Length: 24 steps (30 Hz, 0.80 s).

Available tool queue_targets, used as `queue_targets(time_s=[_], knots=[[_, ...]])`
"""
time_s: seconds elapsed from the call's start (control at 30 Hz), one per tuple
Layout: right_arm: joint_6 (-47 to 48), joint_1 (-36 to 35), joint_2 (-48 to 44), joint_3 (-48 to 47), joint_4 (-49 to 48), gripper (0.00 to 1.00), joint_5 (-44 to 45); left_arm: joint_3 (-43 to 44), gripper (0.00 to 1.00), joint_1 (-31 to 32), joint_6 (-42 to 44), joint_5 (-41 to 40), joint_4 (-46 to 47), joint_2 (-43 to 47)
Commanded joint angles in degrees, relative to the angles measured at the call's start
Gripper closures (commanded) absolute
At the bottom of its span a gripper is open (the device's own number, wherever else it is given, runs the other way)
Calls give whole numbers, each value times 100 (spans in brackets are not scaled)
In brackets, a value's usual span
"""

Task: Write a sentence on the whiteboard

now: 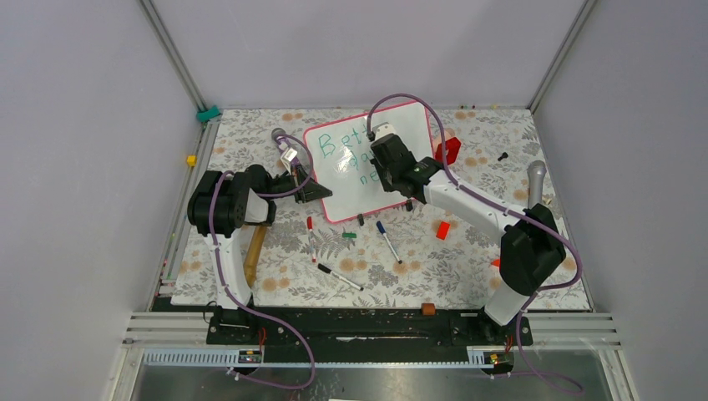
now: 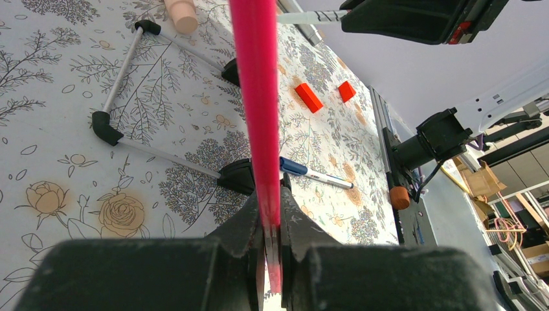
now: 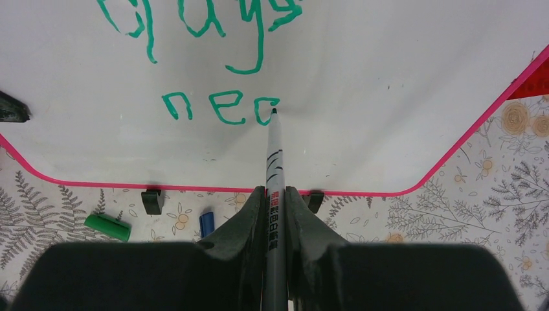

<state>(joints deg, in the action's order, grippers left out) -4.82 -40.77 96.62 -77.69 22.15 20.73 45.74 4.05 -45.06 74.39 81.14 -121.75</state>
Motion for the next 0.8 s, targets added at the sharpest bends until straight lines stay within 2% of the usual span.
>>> queue_targets(time_s=[0.0,0.77], knots=[[15,30,94,-295,-126,100,308,-30,100,118,489,769,262,-158],[22,30,57,-17,-36,100,141,-30,100,122,489,765,261,-163]])
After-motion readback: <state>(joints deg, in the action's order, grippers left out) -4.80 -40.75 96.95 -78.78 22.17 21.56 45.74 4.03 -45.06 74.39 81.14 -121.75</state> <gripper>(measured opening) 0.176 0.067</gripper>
